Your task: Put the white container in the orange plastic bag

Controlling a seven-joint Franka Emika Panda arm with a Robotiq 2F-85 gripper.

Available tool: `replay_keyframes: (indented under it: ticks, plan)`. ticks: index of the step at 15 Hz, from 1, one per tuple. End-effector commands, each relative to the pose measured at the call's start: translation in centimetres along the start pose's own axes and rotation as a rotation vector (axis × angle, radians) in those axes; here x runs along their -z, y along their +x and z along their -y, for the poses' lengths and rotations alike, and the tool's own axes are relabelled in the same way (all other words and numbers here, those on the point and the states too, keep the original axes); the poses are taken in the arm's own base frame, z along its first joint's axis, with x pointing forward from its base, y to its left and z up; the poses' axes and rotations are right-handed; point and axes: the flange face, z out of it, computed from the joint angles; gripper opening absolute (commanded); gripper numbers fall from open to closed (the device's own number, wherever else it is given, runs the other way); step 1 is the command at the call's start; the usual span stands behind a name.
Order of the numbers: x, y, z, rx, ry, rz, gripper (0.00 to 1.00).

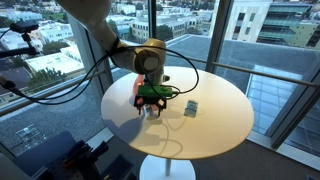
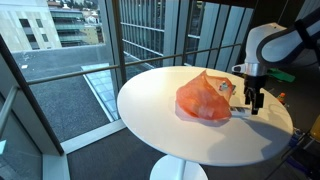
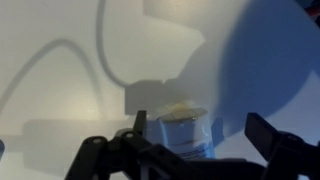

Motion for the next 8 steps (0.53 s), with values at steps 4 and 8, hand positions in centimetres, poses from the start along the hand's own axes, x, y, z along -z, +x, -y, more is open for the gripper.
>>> replay_keyframes:
  ticks: [4, 8]
  plan:
    - [-0.85, 0.00, -0.32, 0.021, -0.015, -0.012, 1.00]
    - [-1.13, 0.25, -0.29, 0.022, -0.017, -0.013, 0.77]
